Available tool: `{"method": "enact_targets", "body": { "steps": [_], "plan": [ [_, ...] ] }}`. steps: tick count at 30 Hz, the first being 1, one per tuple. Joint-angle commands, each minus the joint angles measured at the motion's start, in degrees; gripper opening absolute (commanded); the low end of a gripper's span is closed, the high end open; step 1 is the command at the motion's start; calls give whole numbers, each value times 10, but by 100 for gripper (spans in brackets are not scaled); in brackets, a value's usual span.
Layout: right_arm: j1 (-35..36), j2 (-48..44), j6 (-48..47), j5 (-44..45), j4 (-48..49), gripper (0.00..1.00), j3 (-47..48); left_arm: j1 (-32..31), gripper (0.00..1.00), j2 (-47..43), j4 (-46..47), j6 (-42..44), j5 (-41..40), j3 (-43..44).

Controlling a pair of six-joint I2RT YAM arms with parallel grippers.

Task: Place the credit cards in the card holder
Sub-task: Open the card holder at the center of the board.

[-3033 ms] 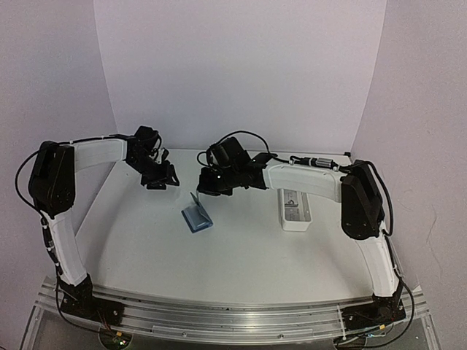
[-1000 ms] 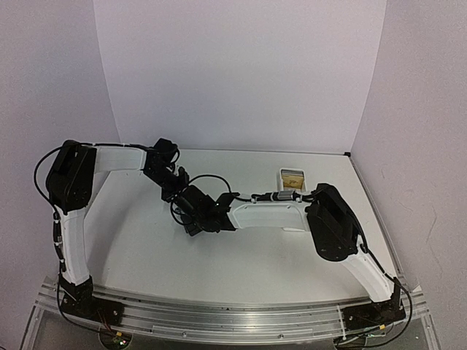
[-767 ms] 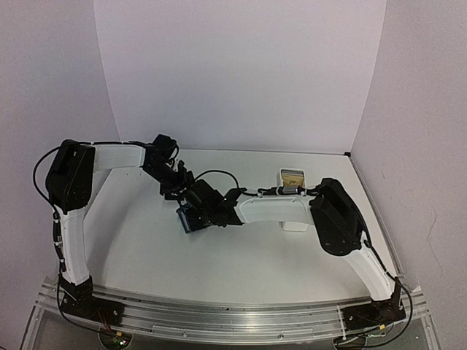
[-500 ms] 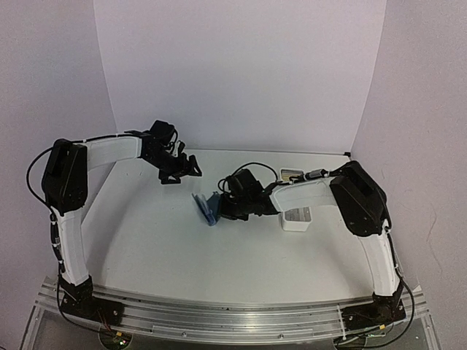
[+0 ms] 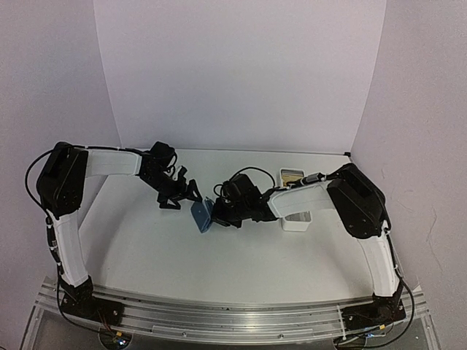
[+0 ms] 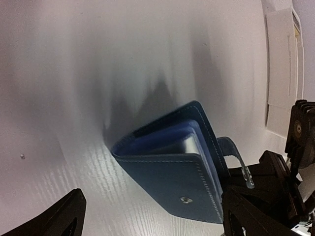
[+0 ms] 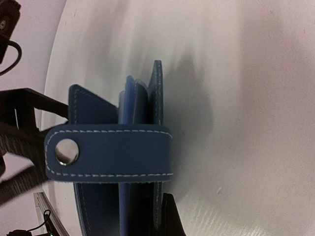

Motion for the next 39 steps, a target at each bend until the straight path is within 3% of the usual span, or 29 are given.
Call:
{"method": "enact_targets", "body": {
  "steps": [1,3,8,26,29,30,31,39],
  "plan": [
    [21,-43,-41,85,-36,0,73,-8,95,-35,16,-12,34,16],
    [21,-44,-33,93,-37,0,73,-8,93,-38,9,-16,34,17],
    [25,-32,-26,102,-39,0,87,-3,76,-41,7,-39,15,-4],
    [-9,7,89,30,-2,0,14,17,65,-36,32,-6,-3,-35],
    [-9,15,96,21,2,0,17,15,59,-21,37,-11,4,-34],
    [-10,18,101,18,2,0,18,15,49,-6,30,-14,-10,-27],
    [-10,17,103,19,2,0,17,16,47,-2,21,-11,-21,-23],
    [-10,19,101,17,4,0,18,16,45,7,20,-11,-21,-28]
  ]
}}
